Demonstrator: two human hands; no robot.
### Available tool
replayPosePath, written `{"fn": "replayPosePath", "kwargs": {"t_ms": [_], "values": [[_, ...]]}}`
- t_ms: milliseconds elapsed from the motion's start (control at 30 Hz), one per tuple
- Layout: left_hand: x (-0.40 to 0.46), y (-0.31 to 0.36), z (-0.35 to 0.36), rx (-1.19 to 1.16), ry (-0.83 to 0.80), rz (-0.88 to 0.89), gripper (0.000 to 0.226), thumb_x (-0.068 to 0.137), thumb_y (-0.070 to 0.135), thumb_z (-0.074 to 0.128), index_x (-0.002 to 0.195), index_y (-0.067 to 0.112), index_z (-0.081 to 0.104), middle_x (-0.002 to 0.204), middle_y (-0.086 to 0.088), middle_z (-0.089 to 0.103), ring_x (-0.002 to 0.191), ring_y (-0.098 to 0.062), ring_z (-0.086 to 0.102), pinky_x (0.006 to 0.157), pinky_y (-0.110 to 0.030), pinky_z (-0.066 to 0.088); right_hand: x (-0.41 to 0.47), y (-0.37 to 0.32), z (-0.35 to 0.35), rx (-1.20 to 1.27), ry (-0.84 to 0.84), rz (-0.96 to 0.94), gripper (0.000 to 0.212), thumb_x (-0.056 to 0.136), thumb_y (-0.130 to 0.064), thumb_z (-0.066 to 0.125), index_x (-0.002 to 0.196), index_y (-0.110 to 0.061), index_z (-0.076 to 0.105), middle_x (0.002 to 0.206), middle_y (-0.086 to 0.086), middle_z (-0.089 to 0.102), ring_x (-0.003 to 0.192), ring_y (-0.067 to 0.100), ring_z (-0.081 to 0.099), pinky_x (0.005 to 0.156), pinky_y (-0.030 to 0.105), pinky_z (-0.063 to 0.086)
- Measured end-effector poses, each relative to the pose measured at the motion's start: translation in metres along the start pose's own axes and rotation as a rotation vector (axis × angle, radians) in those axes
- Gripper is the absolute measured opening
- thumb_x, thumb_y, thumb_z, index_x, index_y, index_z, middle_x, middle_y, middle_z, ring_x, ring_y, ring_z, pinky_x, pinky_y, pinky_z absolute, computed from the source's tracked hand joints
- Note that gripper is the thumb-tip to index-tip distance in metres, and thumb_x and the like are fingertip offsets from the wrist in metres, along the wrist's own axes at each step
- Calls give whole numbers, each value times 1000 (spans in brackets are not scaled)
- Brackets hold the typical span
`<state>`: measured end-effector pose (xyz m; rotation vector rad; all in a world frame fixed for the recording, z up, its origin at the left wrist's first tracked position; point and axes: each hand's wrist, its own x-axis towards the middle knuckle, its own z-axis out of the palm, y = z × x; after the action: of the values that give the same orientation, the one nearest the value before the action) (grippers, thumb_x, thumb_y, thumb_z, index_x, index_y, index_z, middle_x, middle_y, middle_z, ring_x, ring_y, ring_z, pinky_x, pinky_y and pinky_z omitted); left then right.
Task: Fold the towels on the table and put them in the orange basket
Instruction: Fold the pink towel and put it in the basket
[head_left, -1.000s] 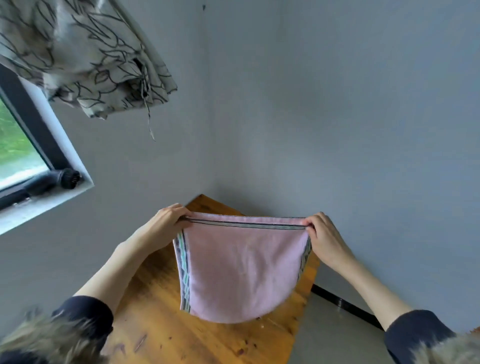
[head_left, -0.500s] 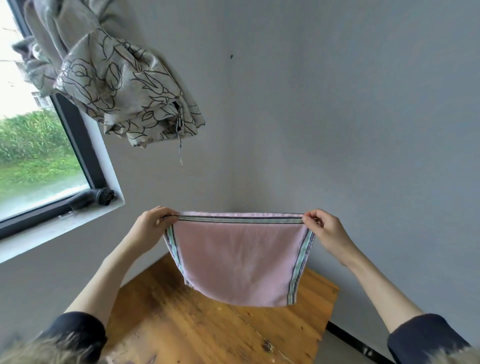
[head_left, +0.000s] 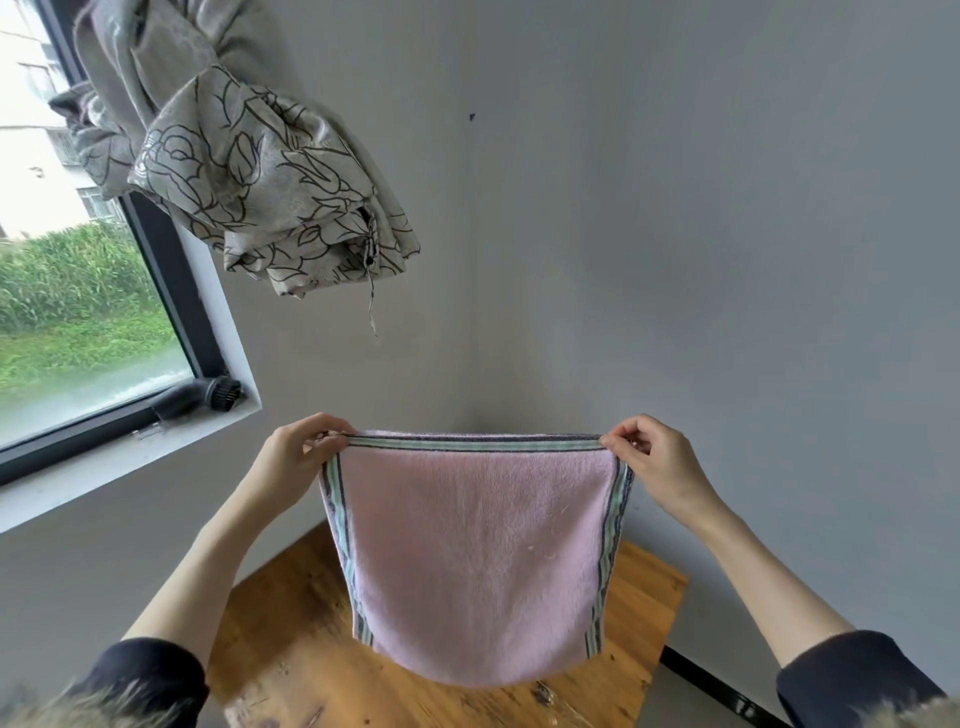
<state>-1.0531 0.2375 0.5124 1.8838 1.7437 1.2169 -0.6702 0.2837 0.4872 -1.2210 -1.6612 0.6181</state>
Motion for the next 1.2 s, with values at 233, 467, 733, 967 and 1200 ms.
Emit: {"fn": "replayPosePath", "kwargs": {"t_ms": [233, 467, 733, 967, 1200], "values": [[0, -7, -3, -20, 11, 0, 23, 87, 4, 61, 86, 26, 62, 80, -3, 64, 76, -21, 56, 74, -31, 42, 0, 0, 5, 165, 34, 66, 15, 84, -10, 66, 74, -21, 62, 75, -2, 65, 71, 8, 60, 63, 8, 44], [0, -15, -8, 36, 30, -33, 10, 83, 6, 67, 80, 16, 68, 74, 3, 65, 68, -9, 56, 68, -10, 41, 0, 3, 6, 326, -63, 178, 18, 85, -3, 62, 92, -19, 66, 90, -1, 68, 83, 5, 64, 72, 8, 49], [-7, -33, -15, 44, -59, -141, 6, 82, 6, 68, 82, 12, 70, 76, -1, 67, 70, -9, 57, 59, -2, 38, 17, 12, 20, -4, -217, 165, 14, 85, -10, 65, 83, -23, 69, 81, -6, 68, 79, 9, 63, 76, 21, 51], [-8, -67, -5, 167, -139, -269, 13, 83, 7, 67, 96, 7, 71, 90, -6, 69, 84, -19, 61, 78, -24, 41, 40, 30, 65, -222, -253, 171, 9, 90, -16, 59, 87, -16, 68, 87, -1, 67, 83, 13, 60, 72, 22, 42], [5, -75, 5, 113, 131, -211, 8, 84, 5, 65, 90, 5, 70, 83, -6, 66, 80, -21, 57, 71, -22, 38, 64, 24, 94, -149, -75, 157, 15, 90, -11, 57, 95, 0, 65, 92, 9, 63, 87, 20, 56, 79, 28, 41]]}}
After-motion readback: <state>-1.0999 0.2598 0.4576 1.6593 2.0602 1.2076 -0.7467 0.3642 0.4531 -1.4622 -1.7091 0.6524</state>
